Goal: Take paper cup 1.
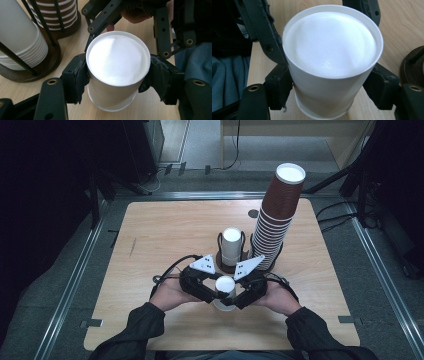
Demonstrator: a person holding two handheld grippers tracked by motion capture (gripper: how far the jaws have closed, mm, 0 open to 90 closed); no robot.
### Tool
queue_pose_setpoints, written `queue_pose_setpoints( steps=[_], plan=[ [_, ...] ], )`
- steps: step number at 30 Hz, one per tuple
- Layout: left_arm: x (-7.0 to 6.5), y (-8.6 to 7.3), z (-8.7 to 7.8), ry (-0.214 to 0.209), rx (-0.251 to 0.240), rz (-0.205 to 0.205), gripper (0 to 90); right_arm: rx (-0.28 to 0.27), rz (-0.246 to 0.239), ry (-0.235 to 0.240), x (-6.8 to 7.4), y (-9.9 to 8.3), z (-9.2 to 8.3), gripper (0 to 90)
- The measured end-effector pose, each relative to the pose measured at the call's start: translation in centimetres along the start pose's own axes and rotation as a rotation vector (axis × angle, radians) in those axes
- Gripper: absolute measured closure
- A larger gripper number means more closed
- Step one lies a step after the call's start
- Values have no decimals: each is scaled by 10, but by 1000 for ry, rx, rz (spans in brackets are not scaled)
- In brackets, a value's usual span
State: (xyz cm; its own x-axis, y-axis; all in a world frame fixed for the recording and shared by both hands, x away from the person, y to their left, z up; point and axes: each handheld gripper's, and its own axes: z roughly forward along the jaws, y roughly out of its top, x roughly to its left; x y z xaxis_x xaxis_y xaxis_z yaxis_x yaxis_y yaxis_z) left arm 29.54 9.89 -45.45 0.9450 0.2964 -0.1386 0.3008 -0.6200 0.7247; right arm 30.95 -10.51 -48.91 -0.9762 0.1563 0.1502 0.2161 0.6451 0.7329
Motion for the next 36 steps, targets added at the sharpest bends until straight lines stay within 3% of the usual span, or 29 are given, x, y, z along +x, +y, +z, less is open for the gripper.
queue_pose_setpoints(
  steps=[6,11,13,17,22,25,33,36],
  plan=[
    [5,-1,-2,-19,-5,-33,299,-8,5,3,-1,0,-2,309],
    [3,-3,-9,37,-34,-35,133,-25,19,-15,-4,-2,-10,308],
    [5,-5,-12,22,-49,-53,133,-38,20,-26,-6,-4,-13,307],
    [9,-13,-12,-3,-49,-95,128,-119,35,-44,-10,-7,-24,308],
    [12,-18,-9,-21,-60,-105,80,-219,65,-20,-11,-8,-35,307],
    [12,-19,-5,-39,-68,-117,58,-237,63,-15,-10,-8,-36,306],
    [9,-19,11,-44,-29,-93,41,-314,63,18,-6,-3,-36,306],
    [9,-19,11,-45,-48,-96,64,-334,66,29,-4,-2,-36,306]
  ],
)
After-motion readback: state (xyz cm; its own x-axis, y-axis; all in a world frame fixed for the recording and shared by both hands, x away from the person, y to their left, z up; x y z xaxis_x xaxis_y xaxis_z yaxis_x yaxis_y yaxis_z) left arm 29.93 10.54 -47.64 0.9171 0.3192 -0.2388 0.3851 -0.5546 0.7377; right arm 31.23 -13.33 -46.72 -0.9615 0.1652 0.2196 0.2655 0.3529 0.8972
